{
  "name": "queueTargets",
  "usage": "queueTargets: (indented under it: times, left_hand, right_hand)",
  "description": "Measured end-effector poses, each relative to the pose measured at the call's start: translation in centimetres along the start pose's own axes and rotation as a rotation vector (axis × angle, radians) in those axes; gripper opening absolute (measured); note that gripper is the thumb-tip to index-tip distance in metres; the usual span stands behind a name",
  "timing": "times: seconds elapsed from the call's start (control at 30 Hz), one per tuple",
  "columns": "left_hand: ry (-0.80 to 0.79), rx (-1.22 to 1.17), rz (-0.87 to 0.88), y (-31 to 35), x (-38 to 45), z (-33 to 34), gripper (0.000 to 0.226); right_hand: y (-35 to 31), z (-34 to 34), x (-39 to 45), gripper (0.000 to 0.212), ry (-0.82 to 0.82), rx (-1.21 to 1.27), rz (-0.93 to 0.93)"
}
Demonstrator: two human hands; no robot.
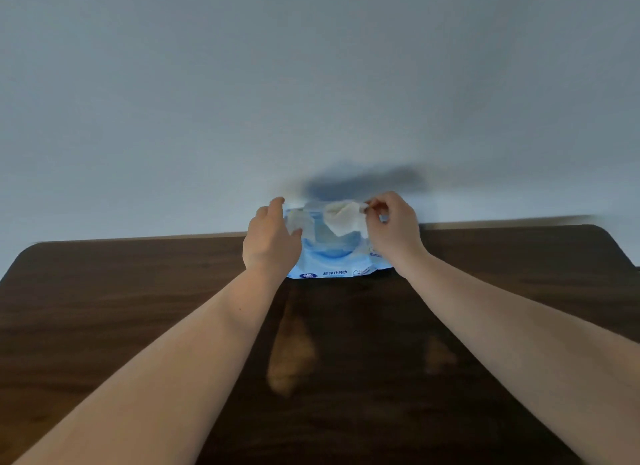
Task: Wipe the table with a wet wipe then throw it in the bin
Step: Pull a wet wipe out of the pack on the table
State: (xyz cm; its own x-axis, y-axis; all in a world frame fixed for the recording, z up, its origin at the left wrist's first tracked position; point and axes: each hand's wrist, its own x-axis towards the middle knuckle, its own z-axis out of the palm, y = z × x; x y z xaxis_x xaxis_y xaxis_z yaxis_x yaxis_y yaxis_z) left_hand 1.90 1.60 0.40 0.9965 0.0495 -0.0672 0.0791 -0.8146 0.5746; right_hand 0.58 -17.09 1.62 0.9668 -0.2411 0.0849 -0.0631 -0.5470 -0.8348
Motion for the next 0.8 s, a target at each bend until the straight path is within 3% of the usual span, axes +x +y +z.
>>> queueTargets:
  times: [0.07, 0.13, 0.2, 0.3, 0.4, 0.53, 0.67, 0.8]
  left_hand:
    - [0.064, -0.003, 0.146, 0.7, -0.7, -0.4, 0.055]
    - [0.055, -0.031, 0.238, 1.6, -1.3, -0.7, 0.046]
    - [0.002, -0.074, 0.266, 2.7, -1.9, -0.8, 0.037]
    - [-0.079, -0.184, 0.273, 4.1, -2.7, -1.2, 0.043]
    - [-0.106, -0.410, 0.175, 5.0, -3.4, -1.9, 0.043]
    - [-0.295, -0.902, -0.145, 5.9, -4.8, -3.3, 0.027]
    - [-0.228, -0.707, -0.082, 4.7, -5.5, -3.8, 0.012]
    - [-0.243, -0.636, -0.032, 3.3, -6.2, -4.5, 0.029]
  right_hand:
    - [-0.9, -1.1, -0.3, 0.005, 0.006, 0.128, 0.140]
    - [-1.5, -1.7, -0.5, 0.004, -0.019, 0.190, 0.217]
    - [-2.1, -2.2, -0.8, 0.004, -0.055, 0.225, 0.256]
    - [-2.8, -3.1, -1.3, 0.009, -0.110, 0.263, 0.251]
    - [-3.5, -3.9, -1.8, 0.011, -0.153, 0.228, 0.202]
    - [-4.2, -4.5, -2.9, 0.005, -0.231, 0.201, 0.180]
    - [-4.7, -4.6, -3.9, 0.008, -0.285, 0.252, 0.179]
    - [-5.2, -4.8, -4.6, 0.011, -0.268, 0.282, 0.178]
